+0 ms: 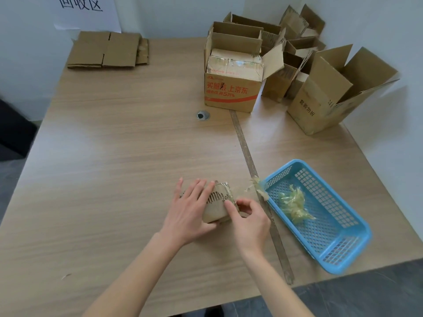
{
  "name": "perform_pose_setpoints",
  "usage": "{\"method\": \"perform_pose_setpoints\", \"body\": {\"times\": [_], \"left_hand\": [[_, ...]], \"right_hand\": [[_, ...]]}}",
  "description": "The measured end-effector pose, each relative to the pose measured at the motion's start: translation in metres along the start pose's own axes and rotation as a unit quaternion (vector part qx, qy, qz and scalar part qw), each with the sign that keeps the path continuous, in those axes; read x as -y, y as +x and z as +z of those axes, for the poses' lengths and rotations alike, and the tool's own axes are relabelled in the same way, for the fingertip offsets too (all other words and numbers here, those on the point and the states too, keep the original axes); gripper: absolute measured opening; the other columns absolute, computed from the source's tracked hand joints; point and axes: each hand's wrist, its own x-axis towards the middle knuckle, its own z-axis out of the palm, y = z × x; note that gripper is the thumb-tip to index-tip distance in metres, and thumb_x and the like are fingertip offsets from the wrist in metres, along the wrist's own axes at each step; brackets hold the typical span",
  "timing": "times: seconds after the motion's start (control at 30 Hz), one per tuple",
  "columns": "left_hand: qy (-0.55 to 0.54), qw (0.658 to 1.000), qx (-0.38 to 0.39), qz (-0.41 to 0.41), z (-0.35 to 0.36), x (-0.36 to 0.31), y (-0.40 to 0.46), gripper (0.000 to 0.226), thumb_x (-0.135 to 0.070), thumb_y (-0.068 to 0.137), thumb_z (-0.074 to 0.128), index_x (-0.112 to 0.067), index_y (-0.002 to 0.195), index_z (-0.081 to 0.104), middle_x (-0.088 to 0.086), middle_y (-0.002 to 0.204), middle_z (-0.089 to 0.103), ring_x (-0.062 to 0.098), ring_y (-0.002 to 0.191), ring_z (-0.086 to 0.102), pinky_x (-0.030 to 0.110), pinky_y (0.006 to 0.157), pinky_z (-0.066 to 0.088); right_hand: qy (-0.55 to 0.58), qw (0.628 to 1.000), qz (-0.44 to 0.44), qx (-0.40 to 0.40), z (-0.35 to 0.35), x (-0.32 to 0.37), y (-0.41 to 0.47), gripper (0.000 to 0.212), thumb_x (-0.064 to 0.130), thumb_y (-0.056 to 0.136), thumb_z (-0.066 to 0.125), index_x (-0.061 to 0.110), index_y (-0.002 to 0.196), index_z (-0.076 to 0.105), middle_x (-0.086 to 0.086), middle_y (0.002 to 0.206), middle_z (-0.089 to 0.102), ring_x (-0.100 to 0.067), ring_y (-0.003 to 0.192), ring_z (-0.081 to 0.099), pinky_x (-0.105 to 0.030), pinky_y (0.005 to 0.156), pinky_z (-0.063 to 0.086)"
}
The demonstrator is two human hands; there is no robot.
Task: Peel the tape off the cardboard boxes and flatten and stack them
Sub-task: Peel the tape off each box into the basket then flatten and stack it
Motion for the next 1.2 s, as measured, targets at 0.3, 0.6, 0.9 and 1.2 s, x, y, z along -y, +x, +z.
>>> {"method": "perform_pose_setpoints", "body": {"times": [0.3, 0.6, 0.9, 1.2], "left_hand": [[-0.048, 0.999, -0.014, -0.019, 0.002, 0.002, 0.002, 0.104, -0.067, 0.065, 0.067, -0.024, 0.155, 0.039, -0.006, 0.148, 0.051, 0.018, 0.130, 0.052, 0.045, 0.116, 0.031], [-0.037, 0.999, -0.011, -0.002, 0.000, 0.005, 0.004, 0.102, -0.072, 0.070, 0.054, -0.026, 0.158, 0.033, -0.007, 0.151, 0.046, 0.018, 0.132, 0.049, 0.045, 0.116, 0.030], [-0.030, 1.000, 0.003, 0.000, 0.000, 0.003, 0.004, 0.104, -0.073, 0.071, 0.055, -0.027, 0.160, 0.026, -0.009, 0.154, 0.041, 0.016, 0.136, 0.044, 0.043, 0.119, 0.022], [-0.032, 0.999, -0.018, -0.011, 0.006, 0.003, 0.005, 0.103, -0.070, 0.070, 0.062, -0.025, 0.158, 0.032, -0.007, 0.149, 0.048, 0.016, 0.131, 0.049, 0.045, 0.116, 0.030]], "right_hand": [[-0.072, 0.987, -0.141, -0.028, 0.002, -0.001, 0.005, 0.012, 0.014, 0.087, 0.079, 0.016, 0.083, 0.068, 0.010, 0.076, 0.070, -0.016, 0.068, 0.066, -0.032, 0.065, 0.051], [0.096, 0.984, 0.042, 0.143, -0.018, -0.009, 0.042, 0.012, 0.014, 0.087, 0.080, 0.020, 0.081, 0.071, -0.002, 0.077, 0.075, -0.027, 0.080, 0.074, -0.041, 0.068, 0.063], [0.211, 0.939, 0.074, 0.261, -0.036, -0.024, 0.032, 0.029, 0.027, 0.095, 0.066, 0.017, 0.122, 0.071, 0.007, 0.116, 0.075, -0.011, 0.113, 0.069, -0.029, 0.091, 0.058], [0.022, 0.997, -0.072, 0.030, -0.018, -0.020, -0.001, 0.026, 0.028, 0.074, 0.090, 0.026, 0.096, 0.075, 0.015, 0.090, 0.072, 0.000, 0.087, 0.069, -0.007, 0.072, 0.050]]}}
